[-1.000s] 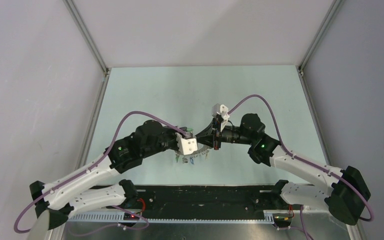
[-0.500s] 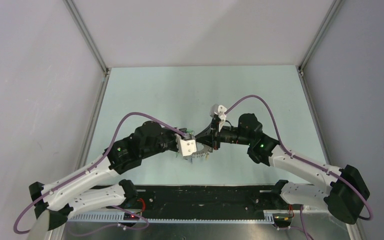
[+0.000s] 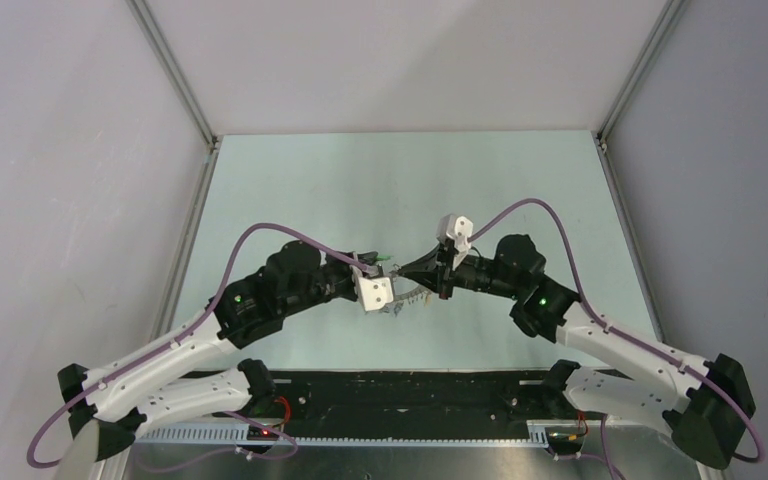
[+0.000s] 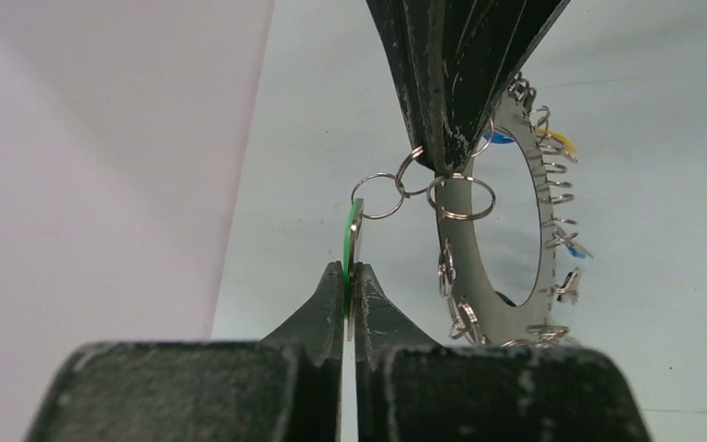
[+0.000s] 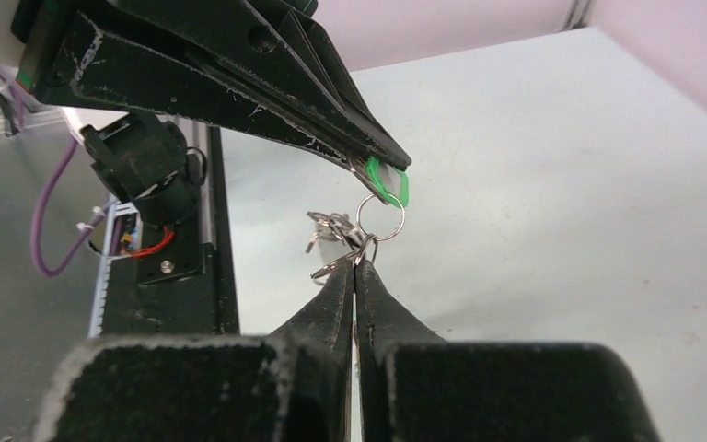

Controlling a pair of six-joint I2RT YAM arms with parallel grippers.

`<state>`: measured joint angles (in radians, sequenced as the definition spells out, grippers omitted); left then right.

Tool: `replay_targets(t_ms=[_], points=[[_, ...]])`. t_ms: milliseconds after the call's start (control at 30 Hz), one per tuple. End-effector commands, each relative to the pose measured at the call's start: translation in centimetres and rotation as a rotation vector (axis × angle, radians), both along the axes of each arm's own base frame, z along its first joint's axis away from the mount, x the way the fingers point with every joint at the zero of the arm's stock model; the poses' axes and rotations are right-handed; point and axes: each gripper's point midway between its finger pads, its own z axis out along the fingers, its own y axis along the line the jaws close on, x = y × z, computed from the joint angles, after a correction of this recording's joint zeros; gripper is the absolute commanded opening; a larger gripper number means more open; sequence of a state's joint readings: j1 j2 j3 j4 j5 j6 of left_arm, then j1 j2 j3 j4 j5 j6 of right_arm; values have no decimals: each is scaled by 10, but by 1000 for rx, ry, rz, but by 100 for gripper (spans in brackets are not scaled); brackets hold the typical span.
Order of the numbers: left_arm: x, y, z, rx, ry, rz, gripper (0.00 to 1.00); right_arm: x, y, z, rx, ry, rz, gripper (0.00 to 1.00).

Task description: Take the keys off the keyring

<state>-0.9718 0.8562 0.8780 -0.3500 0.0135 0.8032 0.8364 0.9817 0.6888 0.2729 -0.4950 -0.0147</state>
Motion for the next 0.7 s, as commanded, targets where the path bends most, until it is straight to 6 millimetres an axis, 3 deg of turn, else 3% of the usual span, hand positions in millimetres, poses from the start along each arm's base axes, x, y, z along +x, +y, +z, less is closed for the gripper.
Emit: replay_targets(t_ms=[0,267,667], points=[[14,5,47,-133,-112,63,0,-6,-9,11,14,-106,-2,0],[12,1,43,-128,-101,39,0,-18,-8,48,140,-239,53,0],[7,-8,38,-128,-76,-7,0,-18,-1,75,258,-267,65,0]])
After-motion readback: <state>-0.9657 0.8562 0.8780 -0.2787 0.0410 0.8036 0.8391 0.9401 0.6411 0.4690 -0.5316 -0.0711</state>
